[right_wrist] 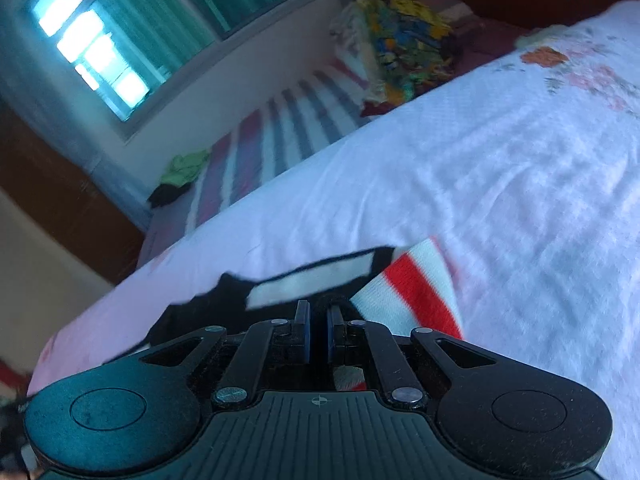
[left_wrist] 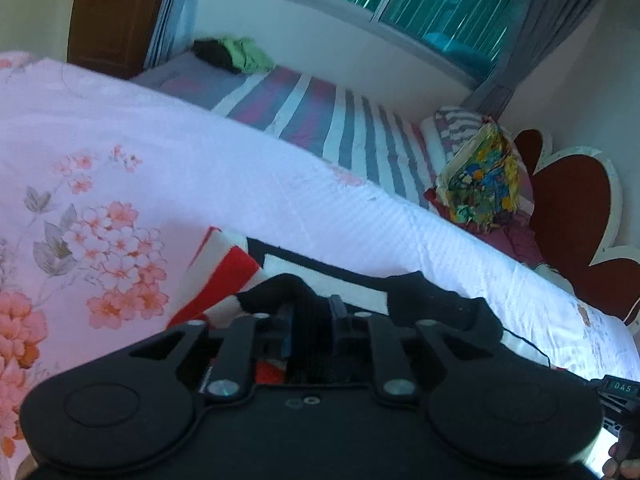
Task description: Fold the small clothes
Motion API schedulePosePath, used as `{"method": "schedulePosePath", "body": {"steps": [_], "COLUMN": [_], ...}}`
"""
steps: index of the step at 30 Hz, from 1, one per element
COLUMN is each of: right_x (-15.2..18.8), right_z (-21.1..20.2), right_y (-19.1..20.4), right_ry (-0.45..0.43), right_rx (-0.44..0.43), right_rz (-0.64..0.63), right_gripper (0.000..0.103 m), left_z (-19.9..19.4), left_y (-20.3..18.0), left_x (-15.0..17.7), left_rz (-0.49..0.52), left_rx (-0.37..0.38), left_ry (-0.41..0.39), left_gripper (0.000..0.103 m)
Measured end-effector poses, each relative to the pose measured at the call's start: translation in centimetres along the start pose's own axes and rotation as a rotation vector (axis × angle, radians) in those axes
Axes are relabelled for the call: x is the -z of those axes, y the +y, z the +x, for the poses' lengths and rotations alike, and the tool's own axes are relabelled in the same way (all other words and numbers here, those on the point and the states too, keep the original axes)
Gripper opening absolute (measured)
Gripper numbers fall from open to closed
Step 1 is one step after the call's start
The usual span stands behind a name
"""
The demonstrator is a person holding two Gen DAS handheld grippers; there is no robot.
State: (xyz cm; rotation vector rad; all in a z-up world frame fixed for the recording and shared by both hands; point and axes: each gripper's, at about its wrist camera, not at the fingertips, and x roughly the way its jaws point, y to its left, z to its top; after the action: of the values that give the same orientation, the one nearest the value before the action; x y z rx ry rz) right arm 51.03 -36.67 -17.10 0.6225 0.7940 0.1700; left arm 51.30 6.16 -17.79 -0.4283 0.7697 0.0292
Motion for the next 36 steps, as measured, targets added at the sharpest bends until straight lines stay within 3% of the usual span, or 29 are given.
{"method": "schedulePosePath", "body": {"steps": [1, 4, 6, 7, 8, 9, 10, 12, 14, 16, 19, 22, 25, 27, 28, 30, 32, 34, 36], "right_x": [-0.2, -0.4, -0.3, -0.4, -0.5, -0.6, -0.7, -0.8, -0.3, 0.7, 2.9, 4.7, 5.2, 4.8, 4.5, 4.1, 4.0, 3.6, 3.6], "right_z": [0.2, 0.4, 0.3, 0.1, 0.0, -0.5, -0.7, -1.3, -1.9, -1.9, -0.1, 2.6, 4.4, 5.0, 5.4, 5.5, 5.5, 4.6, 2.8], "right_y": [0.0, 0.6, 0.7, 0.7, 0.7, 0.7, 0.7, 1.2, 2.0, 3.1, 5.1, 5.9, 5.6, 4.9, 4.0, 2.5, 2.9, 3.3, 4.4], "right_ry": [0.0, 0.001, -0.011, -0.028, -0.055, -0.095, -0.11, -0.132, -0.148, -0.135, -0.05, 0.025, 0.013, -0.018, -0.012, -0.009, 0.001, -0.005, -0.032], "right_rx": [0.0, 0.026, 0.024, 0.036, 0.062, 0.08, 0.065, 0.088, 0.091, 0.082, 0.072, 0.104, 0.17, 0.241, 0.254, 0.214, 0.233, 0.24, 0.175], "right_rz": [0.0, -0.061, -0.07, -0.07, -0.071, -0.077, -0.096, -0.149, -0.217, -0.303, -0.444, -0.527, -0.595, -0.613, -0.585, -0.515, -0.552, -0.53, -0.523], "right_gripper": [0.005, 0.007, 0.017, 0.049, 0.088, 0.093, 0.092, 0.078, 0.057, 0.048, 0.046, 0.046, 0.046, 0.046, 0.046, 0.046, 0.046, 0.046, 0.046], "left_z": [0.1, -0.1, -1.0, -1.5, -1.8, -1.9, -2.0, -2.2, -2.5, -2.5, -1.4, 0.5, 1.6, 1.9, 2.0, 2.3, 2.2, 1.7, 0.2], "left_y": [-0.1, 0.2, 0.0, -0.1, -0.1, -0.2, -0.2, -0.2, -0.8, -1.9, -3.6, -3.9, -3.2, -2.8, -2.5, -1.7, -1.3, -1.2, -1.9], "left_x": [-0.2, -0.7, -0.8, -0.9, -0.9, -0.9, -0.8, -0.3, 0.4, 1.3, 2.5, 3.4, 3.2, 2.8, 2.6, 2.4, 2.0, 1.6, 1.8], "left_rz": [-0.001, -0.032, -0.016, 0.002, 0.029, 0.056, 0.074, 0.105, 0.144, 0.224, 0.297, 0.305, 0.277, 0.258, 0.238, 0.209, 0.17, 0.137, 0.186], "left_rx": [0.002, 0.024, -0.015, -0.031, -0.037, -0.044, -0.047, -0.039, -0.025, 0.003, 0.024, -0.029, -0.059, -0.085, -0.085, -0.091, -0.089, -0.087, -0.09], "left_ry": [0.007, 0.0, -0.065, -0.095, -0.112, -0.106, -0.095, -0.08, -0.083, -0.068, -0.018, 0.026, 0.021, 0.006, 0.003, -0.009, -0.009, 0.0, -0.022], "left_gripper": [0.024, 0.046, 0.077, 0.08, 0.079, 0.074, 0.071, 0.065, 0.061, 0.056, 0.054, 0.052, 0.041, 0.028, 0.027, 0.017, 0.015, 0.013, 0.032]}}
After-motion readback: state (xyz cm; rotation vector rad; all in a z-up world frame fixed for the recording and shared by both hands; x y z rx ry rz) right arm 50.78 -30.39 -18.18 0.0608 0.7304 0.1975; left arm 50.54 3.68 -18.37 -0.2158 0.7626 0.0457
